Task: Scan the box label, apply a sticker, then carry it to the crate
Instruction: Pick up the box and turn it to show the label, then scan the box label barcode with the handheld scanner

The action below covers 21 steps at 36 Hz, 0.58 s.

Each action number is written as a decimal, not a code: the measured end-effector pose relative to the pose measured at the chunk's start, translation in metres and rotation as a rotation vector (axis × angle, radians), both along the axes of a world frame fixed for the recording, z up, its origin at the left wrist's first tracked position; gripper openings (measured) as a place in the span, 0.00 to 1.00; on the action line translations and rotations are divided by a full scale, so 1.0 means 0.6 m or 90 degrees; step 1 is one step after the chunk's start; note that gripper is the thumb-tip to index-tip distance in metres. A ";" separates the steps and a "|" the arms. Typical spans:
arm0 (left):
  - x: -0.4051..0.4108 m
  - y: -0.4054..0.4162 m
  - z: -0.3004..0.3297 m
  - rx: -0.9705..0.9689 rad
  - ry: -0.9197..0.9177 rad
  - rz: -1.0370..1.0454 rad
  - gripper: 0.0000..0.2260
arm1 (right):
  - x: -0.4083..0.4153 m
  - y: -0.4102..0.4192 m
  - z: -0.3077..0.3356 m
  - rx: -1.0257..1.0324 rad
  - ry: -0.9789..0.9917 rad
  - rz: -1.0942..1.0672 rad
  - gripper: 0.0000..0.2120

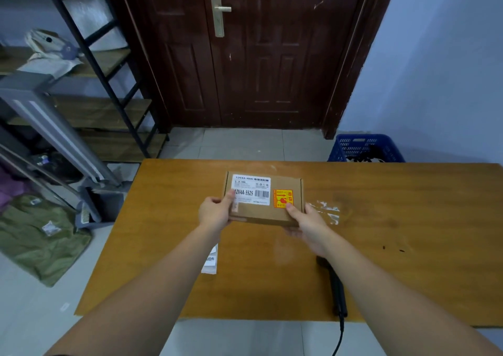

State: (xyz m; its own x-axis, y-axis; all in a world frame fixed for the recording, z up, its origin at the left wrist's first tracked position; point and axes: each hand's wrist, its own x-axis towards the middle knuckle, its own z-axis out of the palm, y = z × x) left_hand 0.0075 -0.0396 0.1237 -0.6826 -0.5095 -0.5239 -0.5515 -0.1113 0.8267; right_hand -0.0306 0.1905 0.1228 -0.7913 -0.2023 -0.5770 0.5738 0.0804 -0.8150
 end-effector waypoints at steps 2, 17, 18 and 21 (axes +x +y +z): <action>0.016 -0.005 -0.017 -0.115 -0.047 -0.099 0.26 | 0.009 0.020 -0.016 0.091 0.021 0.040 0.21; 0.118 0.040 -0.177 -0.419 -0.253 -0.411 0.19 | 0.113 0.049 -0.159 0.447 0.064 0.181 0.21; 0.121 0.043 -0.183 -0.413 -0.261 -0.416 0.20 | 0.116 0.050 -0.163 0.454 0.069 0.180 0.21; 0.125 0.049 -0.198 -0.405 -0.283 -0.431 0.20 | 0.123 0.050 -0.173 0.467 0.074 0.179 0.23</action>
